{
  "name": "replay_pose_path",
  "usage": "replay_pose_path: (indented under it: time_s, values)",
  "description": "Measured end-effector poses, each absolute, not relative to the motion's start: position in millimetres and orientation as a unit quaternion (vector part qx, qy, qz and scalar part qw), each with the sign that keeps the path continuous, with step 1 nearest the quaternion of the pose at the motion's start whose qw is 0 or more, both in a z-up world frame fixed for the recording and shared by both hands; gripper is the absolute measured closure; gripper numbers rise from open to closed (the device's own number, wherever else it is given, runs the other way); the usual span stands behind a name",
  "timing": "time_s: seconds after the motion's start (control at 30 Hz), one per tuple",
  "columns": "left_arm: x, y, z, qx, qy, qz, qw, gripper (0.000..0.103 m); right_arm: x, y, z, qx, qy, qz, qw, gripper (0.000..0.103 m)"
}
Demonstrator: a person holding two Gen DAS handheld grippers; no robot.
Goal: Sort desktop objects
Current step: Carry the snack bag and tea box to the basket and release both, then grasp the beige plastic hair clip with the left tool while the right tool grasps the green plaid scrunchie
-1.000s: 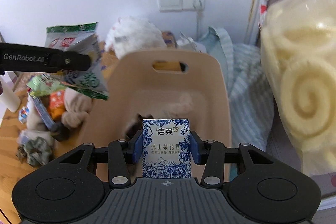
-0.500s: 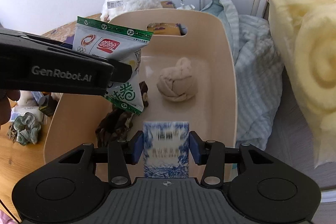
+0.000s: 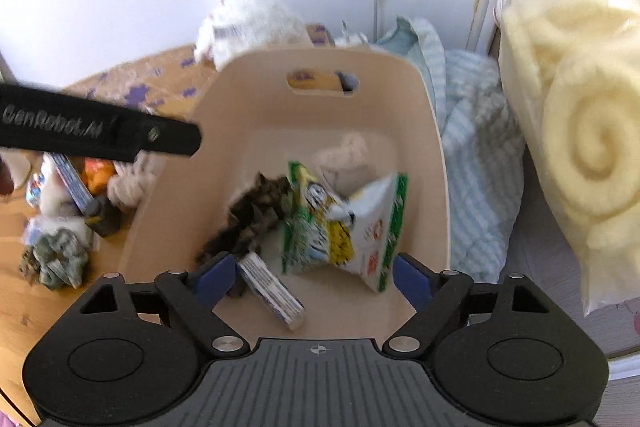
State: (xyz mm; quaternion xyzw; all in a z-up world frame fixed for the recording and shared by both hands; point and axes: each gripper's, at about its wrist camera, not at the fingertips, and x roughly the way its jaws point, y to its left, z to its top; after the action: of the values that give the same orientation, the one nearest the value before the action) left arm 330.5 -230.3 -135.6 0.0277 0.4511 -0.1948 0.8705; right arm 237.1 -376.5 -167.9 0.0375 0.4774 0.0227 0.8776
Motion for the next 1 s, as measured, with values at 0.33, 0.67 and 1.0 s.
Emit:
replay_pose_path:
  time_s: [0.33, 0.67, 1.0]
  values:
    - [312.1, -109.5, -123.4, -0.012, 0.449, -0.118, 0.885, 0.027, 245.5, -295.0, -133.5, 0.011, 0.443, 0.067, 0.894, 0.004]
    - [285.6, 21.0, -156.0, -0.023, 0.496, -0.04, 0.867, 0.027, 250.5, -197.4, -154.9, -0.022, 0.479, 0.114, 0.87, 0.0]
    - [271.4, 69.5, -204.9, -0.035, 0.551, -0.034, 0.833, 0.027, 255.1, -141.0, -193.6, -0.03, 0.526, 0.122, 0.841, 0.0]
